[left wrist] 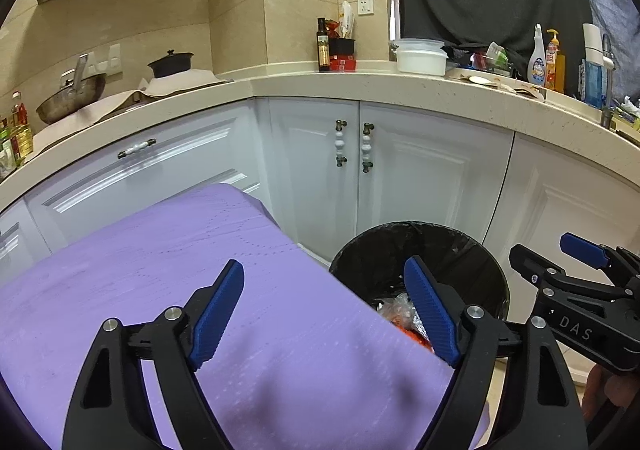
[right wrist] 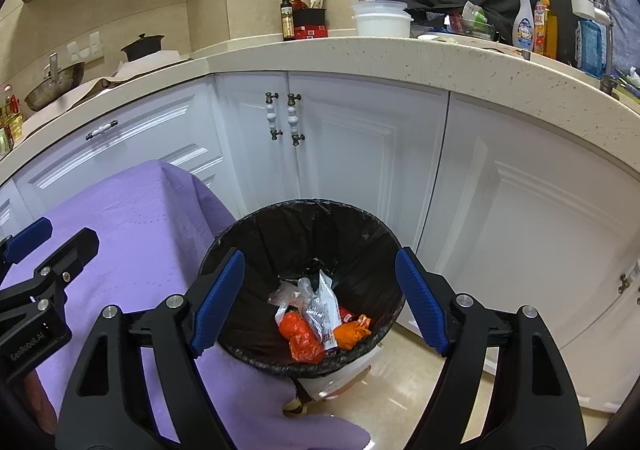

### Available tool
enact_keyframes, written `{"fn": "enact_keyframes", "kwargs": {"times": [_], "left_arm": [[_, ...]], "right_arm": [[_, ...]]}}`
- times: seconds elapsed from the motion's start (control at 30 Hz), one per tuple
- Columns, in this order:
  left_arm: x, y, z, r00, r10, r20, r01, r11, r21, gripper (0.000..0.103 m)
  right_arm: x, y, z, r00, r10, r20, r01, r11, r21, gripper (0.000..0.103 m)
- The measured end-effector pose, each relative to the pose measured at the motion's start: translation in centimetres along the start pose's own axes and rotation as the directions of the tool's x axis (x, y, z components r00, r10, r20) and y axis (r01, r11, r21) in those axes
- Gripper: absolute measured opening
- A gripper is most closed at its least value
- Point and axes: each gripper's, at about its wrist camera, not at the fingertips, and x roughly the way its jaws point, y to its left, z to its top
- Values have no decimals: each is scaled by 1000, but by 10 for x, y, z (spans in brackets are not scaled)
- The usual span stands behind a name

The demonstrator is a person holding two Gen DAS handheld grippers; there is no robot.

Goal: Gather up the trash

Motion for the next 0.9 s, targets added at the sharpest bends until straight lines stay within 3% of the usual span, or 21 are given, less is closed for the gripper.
{"fn": "enact_keyframes", "kwargs": {"times": [0.9], "left_arm": [[-72, 29, -19, 994, 6, 112, -2, 999, -35, 84]], "right_arm": [[-88, 31, -17, 992, -28, 123, 32, 999, -37, 87]]}}
